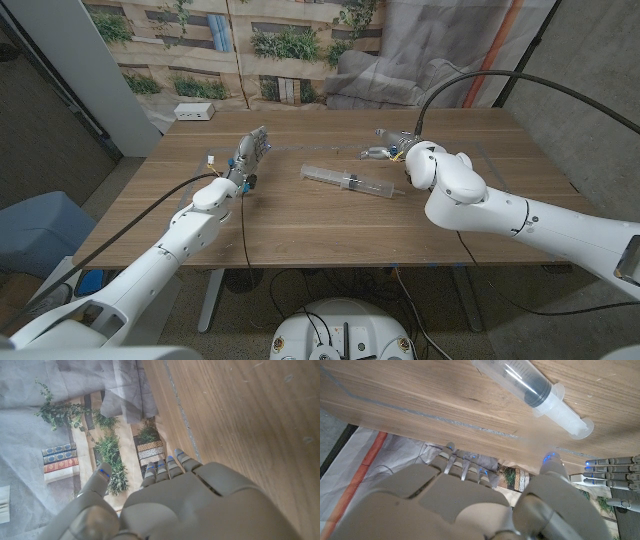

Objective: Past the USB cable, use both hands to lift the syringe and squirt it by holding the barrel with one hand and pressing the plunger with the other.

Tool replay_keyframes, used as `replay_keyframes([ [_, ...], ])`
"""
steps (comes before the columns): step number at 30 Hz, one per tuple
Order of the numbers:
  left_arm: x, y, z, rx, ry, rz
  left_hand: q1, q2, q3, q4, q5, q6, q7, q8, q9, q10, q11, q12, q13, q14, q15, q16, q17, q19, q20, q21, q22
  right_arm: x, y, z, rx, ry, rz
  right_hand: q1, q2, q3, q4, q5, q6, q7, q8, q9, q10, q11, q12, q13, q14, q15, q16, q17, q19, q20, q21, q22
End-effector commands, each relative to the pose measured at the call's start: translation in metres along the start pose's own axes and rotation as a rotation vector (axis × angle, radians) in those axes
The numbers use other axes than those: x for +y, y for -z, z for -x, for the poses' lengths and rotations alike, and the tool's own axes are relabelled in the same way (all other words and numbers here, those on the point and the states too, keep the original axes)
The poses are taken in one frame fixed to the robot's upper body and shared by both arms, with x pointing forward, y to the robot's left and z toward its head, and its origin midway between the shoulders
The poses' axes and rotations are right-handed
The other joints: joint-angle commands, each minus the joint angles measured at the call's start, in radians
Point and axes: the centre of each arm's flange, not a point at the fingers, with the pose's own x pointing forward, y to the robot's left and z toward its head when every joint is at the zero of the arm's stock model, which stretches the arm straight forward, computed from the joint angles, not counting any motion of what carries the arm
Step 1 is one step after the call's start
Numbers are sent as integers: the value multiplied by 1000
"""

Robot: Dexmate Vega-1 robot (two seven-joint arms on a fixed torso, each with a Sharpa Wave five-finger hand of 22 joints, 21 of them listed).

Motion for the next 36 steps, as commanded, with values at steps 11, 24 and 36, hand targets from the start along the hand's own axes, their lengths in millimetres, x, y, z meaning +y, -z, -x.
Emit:
replay_keyframes([
  [11, 6, 10, 7, 25, 0, 10, 0, 71, 9, 4, 5, 14, 2, 2, 4, 14, 5, 2, 6, 10, 2, 4, 5, 11, -26, 7, 4, 13, -24, -7, 95, -193, 168, 41, -16, 10, -18, 18, -49, 17, 3, 6, -35, 37, 1, 10, -12, 30, 2, -3, -25, 13, 3, 6],
  [24, 6, 14, 10, 37, -6, 15, -3, 71, 11, 7, 5, 18, 4, 3, 4, 20, 9, 2, 6, 15, 3, 4, 5, 13, -25, 6, 4, 26, -28, -20, 108, -239, 198, 57, -33, 14, -20, 21, -71, 31, 8, 9, -30, 62, 11, 16, 4, 49, 12, -5, -27, 26, 7, 6],
  [36, 6, 16, 13, 48, -9, 16, -5, 72, 13, 10, 5, 23, 7, 3, 4, 26, 12, 3, 7, 18, 5, 4, 5, 17, -25, 6, 4, 39, -29, -31, 124, -247, 192, 108, -32, 38, -23, 34, -33, 25, 34, 13, 20, 52, 38, 29, 67, 33, 39, -6, 6, 25, 18, 5],
])
